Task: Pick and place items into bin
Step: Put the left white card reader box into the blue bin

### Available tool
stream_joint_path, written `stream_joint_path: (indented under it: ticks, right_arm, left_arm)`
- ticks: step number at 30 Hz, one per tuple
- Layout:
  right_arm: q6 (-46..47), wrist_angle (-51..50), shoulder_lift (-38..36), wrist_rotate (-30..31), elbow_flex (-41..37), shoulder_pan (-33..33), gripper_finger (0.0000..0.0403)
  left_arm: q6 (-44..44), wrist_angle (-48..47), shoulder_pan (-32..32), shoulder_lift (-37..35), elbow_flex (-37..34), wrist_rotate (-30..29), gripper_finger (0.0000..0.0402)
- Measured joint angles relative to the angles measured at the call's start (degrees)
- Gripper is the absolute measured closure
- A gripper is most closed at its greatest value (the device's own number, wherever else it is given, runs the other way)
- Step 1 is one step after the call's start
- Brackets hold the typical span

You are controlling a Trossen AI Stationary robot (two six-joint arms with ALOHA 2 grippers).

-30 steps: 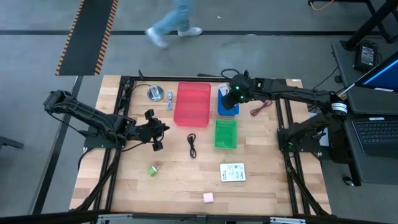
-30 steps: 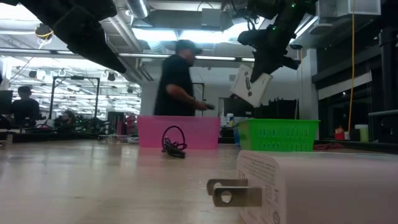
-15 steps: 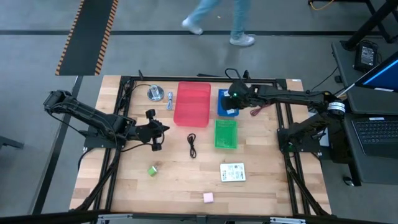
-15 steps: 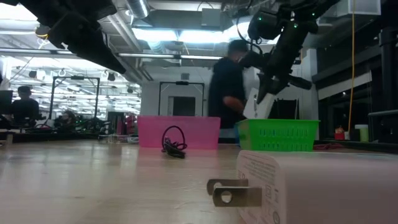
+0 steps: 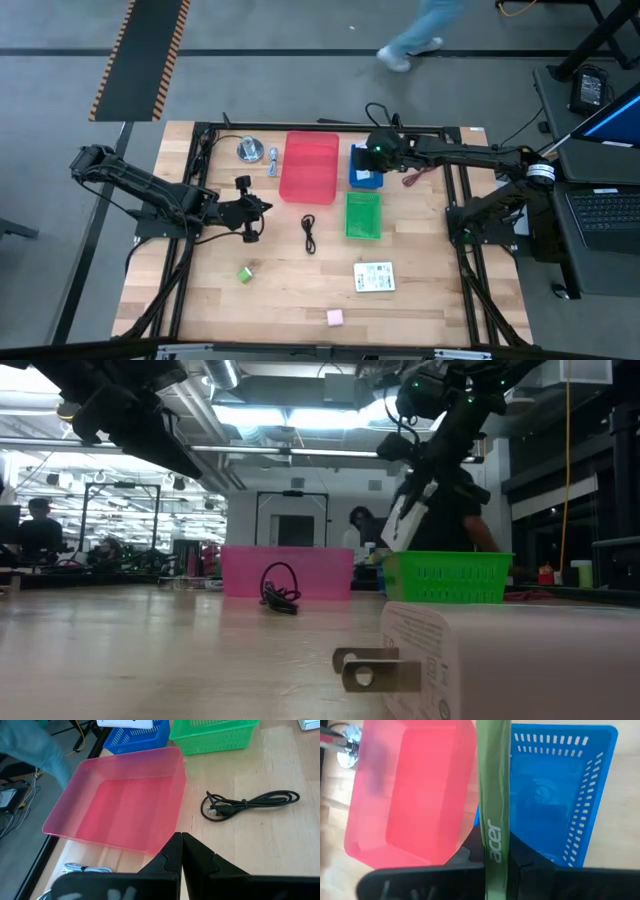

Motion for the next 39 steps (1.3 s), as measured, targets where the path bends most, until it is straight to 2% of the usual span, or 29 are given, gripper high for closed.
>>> stream_joint_path:
  ticks: [5, 11, 32, 39]
  right_arm:
    - [0.6, 0.4, 2.1, -0.1, 0.0, -0.9, 0.039]
    - [-1.3, 3.0, 5.0, -2.8, 0.0, -2.9, 0.039]
    - [-3.0, -0.1, 5.4, -9.2, 0.0, -5.4, 0.0384]
    - [-3.1, -0.1, 5.4, -9.0, 0.0, -5.4, 0.0339]
  left_arm:
    - [0.0, 0.0, 0.0, 0.0, 0.0, 0.0, 0.04]
    - [0.0, 0.0, 0.0, 0.0, 0.0, 0.0, 0.04]
    - [0.0, 0.0, 0.0, 0.0, 0.0, 0.0, 0.04]
    - [0.0, 0.0, 0.0, 0.0, 0.0, 0.0, 0.04]
